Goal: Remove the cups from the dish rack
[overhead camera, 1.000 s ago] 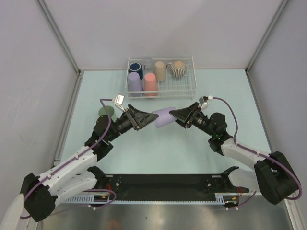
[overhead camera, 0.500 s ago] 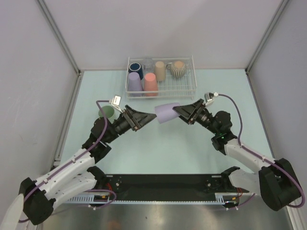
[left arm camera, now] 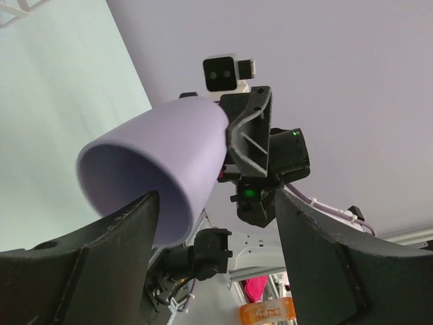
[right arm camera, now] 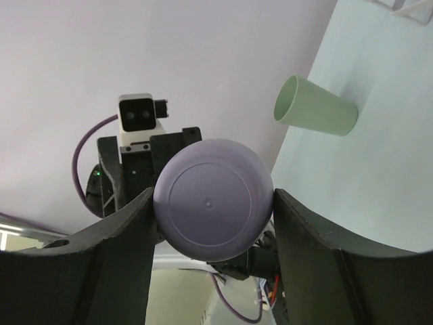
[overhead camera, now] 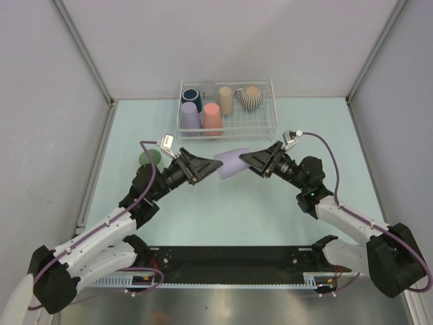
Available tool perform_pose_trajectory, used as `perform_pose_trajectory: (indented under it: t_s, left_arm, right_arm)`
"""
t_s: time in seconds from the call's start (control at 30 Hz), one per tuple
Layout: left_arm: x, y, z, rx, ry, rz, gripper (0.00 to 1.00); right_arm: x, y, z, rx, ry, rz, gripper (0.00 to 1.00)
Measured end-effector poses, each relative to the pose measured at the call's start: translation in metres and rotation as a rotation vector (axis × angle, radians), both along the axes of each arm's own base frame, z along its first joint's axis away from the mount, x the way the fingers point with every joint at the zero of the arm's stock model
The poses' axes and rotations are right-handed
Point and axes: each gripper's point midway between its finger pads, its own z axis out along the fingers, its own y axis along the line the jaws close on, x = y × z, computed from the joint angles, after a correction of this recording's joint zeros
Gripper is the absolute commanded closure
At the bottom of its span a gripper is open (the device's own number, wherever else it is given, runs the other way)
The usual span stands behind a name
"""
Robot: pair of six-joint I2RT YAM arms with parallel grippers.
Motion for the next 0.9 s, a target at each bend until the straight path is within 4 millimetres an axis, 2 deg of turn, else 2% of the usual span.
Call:
perform_pose_trajectory:
  t_s: [0.1,0.17,0.2,0.37,0.5,0.53,0.6,0.77,0.87,0.9]
  left_arm:
    - [0.0,0.0,0.002,-0.006,-0.007,0.0,0.27]
    - [0.0,0.0,0.003,-0.007,-0.007,0.001,0.38]
    - [0.001,0.0,0.002,-0.005,-0.005,0.003,0.47]
    - [0.002,-0.001,-0.004,0.008,0.011,0.004,0.65]
    - [0.003,-0.002,-0.007,0.013,0.021,0.005,0.86]
    - [0.003,-0.002,-0.006,0.008,0.025,0.006,0.88]
    - [0.003,-0.002,-0.002,-0.009,0.02,0.004,1.0]
    - [0.002,-0.002,0.01,-0.049,-0.005,-0.004,0.99]
    - [0.003,-0.002,0.01,-0.046,-0.004,0.001,1.0]
    - [0.003,-0.002,0.009,-0.043,0.0,0.004,1.0]
  right_arm:
    - [-0.003,0.011,-0.01,-0.016,0.028,0.031,1.0]
    - [-0.005,0.017,-0.015,-0.021,0.039,0.05,1.0]
    - [-0.005,0.018,-0.015,-0.019,0.039,0.051,1.0]
    - [-0.007,0.022,-0.007,0.0,0.015,0.062,1.0]
    - [-0.007,0.024,-0.004,0.012,0.007,0.068,1.0]
    - [-0.006,0.024,-0.003,0.016,0.005,0.067,1.0]
    - [-0.005,0.025,-0.001,0.032,0.012,0.069,1.0]
    - [-0.003,0.027,0.003,0.062,0.021,0.071,1.0]
    - [-0.002,0.028,0.003,0.065,0.024,0.074,0.72]
    - [-0.001,0.029,0.003,0.065,0.028,0.075,0.58]
